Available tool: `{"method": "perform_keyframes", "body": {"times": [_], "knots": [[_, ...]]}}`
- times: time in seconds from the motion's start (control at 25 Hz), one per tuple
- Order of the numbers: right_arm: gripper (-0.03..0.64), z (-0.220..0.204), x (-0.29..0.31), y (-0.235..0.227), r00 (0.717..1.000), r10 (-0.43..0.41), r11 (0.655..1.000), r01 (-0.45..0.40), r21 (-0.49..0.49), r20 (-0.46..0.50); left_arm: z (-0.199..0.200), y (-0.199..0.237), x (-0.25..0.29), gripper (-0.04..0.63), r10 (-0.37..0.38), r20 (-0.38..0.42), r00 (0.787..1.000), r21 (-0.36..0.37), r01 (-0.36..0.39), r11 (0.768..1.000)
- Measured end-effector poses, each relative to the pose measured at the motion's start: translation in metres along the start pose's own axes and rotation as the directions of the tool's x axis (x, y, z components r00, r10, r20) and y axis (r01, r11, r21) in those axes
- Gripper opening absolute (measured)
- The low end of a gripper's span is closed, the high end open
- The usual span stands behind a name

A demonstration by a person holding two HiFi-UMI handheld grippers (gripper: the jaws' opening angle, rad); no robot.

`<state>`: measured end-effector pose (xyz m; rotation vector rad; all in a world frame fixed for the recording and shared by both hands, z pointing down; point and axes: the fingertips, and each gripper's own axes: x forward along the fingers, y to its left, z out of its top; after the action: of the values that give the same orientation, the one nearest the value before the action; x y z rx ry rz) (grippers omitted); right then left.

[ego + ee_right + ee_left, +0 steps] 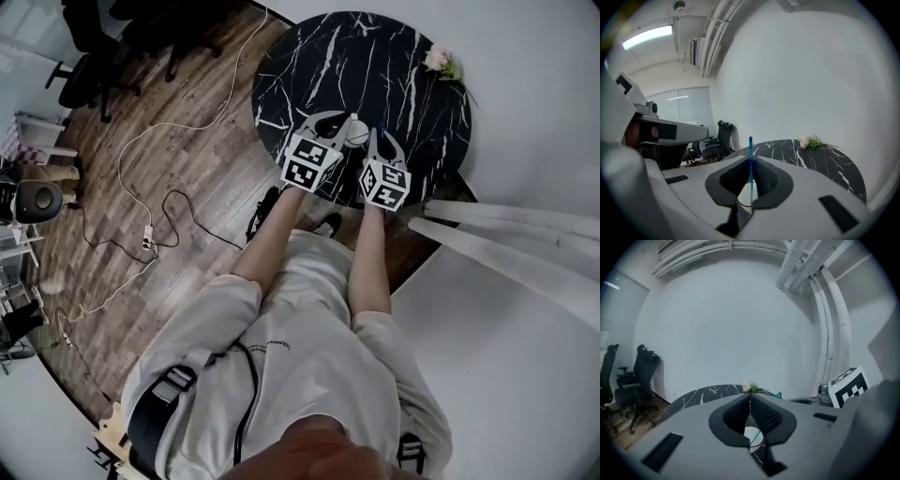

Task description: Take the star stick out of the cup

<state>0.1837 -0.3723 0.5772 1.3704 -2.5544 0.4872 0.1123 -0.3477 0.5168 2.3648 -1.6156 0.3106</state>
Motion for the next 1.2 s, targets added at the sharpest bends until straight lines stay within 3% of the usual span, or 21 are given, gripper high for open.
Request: {"method": "perform_keyframes", "body": {"times": [0.48,0.88,1.2], "knots": [[0.043,0.013,-0.002,0.015,1.000,-0.024,0.989,0.024,-0.147,0.001,-0.008,0.014,-0.011,0.025,-0.020,-0.016,1.000,0.017,0.020,1.000],[0.043,0.022,-0.009,0.028,0.996,-0.089,0.986,0.091,-0.138,0.026,-0.011,0.018,-0.016,0.025,-0.097,-0.046,0.994,0.032,0.099,0.995],[0.043,0.042,-0.029,0.036,0.974,-0.193,0.965,0.210,-0.155,0.116,-0.023,0.019,-0.023,0.025,-0.174,-0.074,0.982,0.047,0.178,0.983]]}}
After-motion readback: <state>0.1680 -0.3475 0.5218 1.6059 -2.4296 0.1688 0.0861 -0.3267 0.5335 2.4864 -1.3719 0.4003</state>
